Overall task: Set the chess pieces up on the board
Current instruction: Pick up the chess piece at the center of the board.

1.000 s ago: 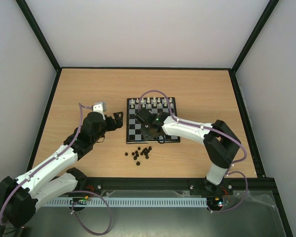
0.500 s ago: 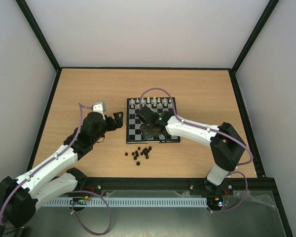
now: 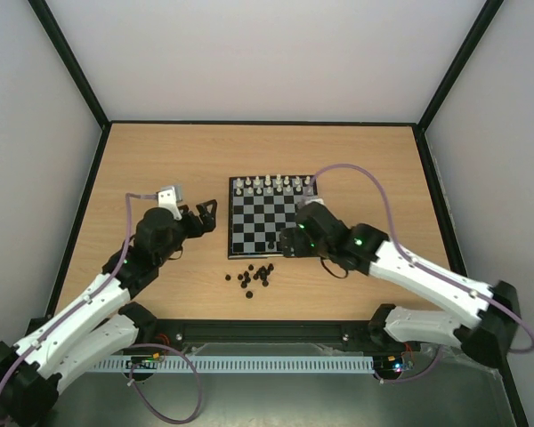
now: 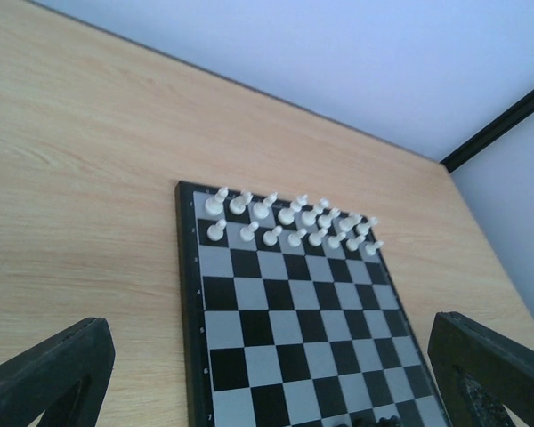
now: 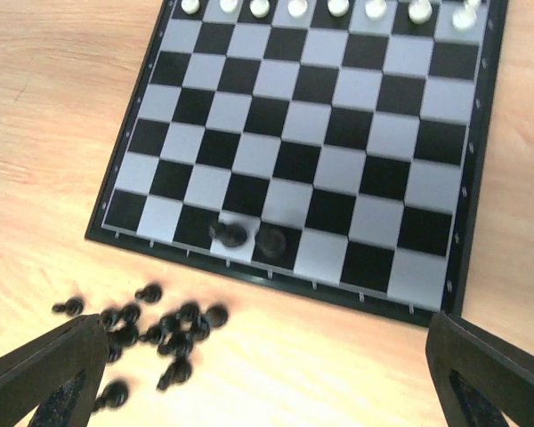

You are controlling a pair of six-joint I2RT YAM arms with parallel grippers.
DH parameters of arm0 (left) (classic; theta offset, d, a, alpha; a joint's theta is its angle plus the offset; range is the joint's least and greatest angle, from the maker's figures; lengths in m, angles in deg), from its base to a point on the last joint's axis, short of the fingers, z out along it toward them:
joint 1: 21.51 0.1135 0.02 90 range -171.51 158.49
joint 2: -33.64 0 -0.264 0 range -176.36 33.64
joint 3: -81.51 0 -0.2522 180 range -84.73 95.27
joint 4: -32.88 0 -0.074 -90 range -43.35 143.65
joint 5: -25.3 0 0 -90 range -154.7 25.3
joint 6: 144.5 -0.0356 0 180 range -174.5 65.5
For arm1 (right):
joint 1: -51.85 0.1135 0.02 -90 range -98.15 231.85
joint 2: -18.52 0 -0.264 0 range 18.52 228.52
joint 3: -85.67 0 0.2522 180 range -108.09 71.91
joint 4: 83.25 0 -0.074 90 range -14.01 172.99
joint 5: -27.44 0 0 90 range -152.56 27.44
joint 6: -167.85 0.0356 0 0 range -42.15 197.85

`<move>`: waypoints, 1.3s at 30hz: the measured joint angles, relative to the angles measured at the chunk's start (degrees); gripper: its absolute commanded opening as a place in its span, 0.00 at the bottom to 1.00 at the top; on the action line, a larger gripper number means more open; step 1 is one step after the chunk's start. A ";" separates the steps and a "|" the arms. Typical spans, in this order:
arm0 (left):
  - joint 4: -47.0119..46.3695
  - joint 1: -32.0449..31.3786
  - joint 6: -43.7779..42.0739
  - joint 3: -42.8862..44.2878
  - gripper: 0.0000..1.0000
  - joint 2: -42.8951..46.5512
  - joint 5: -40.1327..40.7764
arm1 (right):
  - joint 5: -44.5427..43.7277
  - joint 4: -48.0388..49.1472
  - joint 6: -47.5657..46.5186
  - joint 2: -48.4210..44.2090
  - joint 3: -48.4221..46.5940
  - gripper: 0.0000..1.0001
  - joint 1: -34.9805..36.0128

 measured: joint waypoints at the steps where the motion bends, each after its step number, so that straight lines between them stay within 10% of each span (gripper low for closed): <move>1: 0.04 0.00 0.00 -0.28 1.00 1.49 0.02 | 0.76 -0.13 1.05 -3.13 2.05 0.99 0.00; 15: 8.11 -0.76 0.09 0.83 0.99 7.48 1.16 | 10.10 -3.37 8.74 -23.30 13.94 1.00 0.00; 24: 13.16 -1.95 3.72 -0.20 1.00 14.47 2.05 | 9.86 1.75 7.78 -12.28 15.87 0.82 1.66; 39: 8.90 -9.11 3.89 -3.10 0.99 1.22 9.49 | 4.55 7.69 -0.33 10.05 8.72 0.54 4.24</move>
